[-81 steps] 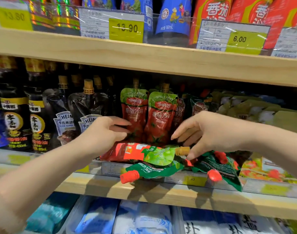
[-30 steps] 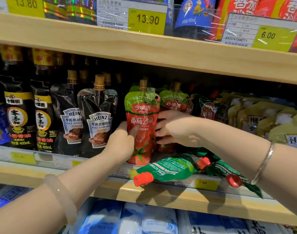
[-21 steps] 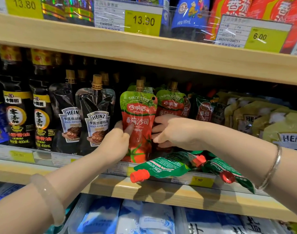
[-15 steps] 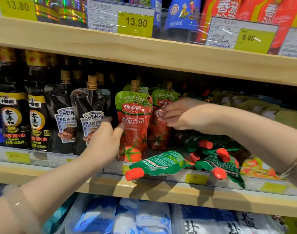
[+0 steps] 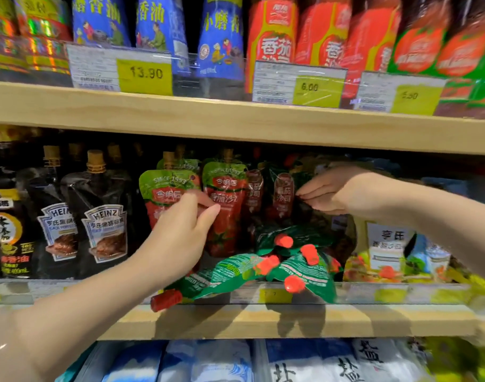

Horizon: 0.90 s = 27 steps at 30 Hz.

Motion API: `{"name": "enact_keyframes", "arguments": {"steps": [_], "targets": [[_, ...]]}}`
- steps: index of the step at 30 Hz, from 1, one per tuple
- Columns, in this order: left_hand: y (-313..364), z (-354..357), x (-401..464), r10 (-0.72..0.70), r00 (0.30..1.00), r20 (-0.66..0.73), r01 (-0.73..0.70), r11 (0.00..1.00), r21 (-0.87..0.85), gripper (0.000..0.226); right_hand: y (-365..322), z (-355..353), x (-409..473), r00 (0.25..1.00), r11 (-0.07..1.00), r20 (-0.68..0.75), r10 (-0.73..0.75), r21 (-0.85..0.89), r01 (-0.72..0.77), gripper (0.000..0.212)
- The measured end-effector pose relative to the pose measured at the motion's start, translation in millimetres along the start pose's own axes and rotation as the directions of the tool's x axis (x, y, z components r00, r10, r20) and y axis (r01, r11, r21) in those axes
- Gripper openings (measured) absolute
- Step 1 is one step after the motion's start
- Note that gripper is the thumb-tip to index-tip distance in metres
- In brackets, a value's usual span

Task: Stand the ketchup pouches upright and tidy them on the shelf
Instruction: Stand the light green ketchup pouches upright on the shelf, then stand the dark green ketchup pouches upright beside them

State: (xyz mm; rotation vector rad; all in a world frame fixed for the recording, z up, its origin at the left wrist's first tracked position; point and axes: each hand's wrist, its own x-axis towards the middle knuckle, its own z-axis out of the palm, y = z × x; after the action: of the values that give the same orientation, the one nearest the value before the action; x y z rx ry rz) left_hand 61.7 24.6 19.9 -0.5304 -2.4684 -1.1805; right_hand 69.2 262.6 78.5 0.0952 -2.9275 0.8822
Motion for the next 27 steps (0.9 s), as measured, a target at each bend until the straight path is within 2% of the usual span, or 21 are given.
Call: {"name": "enact_keyframes", "arguments": {"steps": [2, 5, 9, 13, 17, 21, 24, 27], "targets": [[8, 8, 8, 0.000, 0.999, 0.044, -0.001, 1.000, 0.030, 0.025, 7, 1, -4, 1.000, 0.999, 0.001, 0.027, 0.041, -0.027, 0.036], [14, 22, 20, -0.014, 0.987, 0.161, 0.000, 0.996, 0.086, 0.026, 15, 4, -9, 1.000, 1.000, 0.021, 0.016, -0.014, -0.016, 0.036], [18, 36, 28, -0.043, 0.926, 0.375, -0.011, 0.990, 0.140, 0.039, 23, 8, -20, 0.993, 0.981, 0.108, 0.047, -0.194, -0.025, 0.044], [28, 48, 30, -0.023, 0.868, 0.496, -0.071, 0.983, 0.171, 0.055, 28, 19, -29, 0.992, 0.921, 0.129, -0.005, -0.386, 0.055, 0.058], [33, 58, 33, 0.016, 0.865, 0.502, -0.127, 0.974, 0.186, 0.057, 35, 29, -26, 0.993, 0.875, -0.004, -0.119, -0.474, 0.103, 0.049], [37, 66, 35, 0.054, 0.866, 0.496, -0.160, 0.972, 0.173, 0.053, 42, 30, -25, 0.976, 0.859, -0.062, -0.207, -0.489, 0.152, 0.037], [38, 71, 37, 0.102, 0.865, 0.491, -0.204, 0.966, 0.159, 0.047, 46, 32, -23, 0.972, 0.843, -0.088, -0.218, -0.518, 0.143, 0.025], [39, 71, 37, 0.121, 0.871, 0.476, -0.216, 0.965, 0.149, 0.035, 47, 31, -18, 0.963, 0.837, -0.172, -0.210, -0.540, 0.086, 0.024]]}}
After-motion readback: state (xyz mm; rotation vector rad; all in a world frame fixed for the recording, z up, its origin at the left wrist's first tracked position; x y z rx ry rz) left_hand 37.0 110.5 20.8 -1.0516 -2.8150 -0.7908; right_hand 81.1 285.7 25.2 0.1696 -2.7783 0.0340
